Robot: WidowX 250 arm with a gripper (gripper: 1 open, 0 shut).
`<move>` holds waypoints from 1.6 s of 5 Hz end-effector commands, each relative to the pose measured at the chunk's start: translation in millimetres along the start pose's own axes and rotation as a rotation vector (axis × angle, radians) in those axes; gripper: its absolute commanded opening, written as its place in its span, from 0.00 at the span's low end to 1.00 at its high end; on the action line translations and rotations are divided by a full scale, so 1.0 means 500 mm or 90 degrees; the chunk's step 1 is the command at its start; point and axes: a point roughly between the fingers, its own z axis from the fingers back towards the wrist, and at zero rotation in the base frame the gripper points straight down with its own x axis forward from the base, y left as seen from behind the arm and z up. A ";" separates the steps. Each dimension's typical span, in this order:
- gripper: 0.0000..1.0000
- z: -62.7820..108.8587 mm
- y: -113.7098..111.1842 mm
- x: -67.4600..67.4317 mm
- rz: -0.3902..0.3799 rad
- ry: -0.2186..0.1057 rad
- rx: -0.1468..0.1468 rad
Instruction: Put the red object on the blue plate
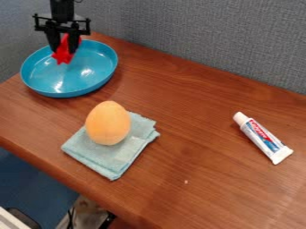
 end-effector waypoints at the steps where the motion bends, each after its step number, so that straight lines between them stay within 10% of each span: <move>1: 0.00 0.050 0.016 0.006 0.013 -0.041 0.004; 8: 0.00 0.059 0.021 -0.011 0.016 -0.026 0.007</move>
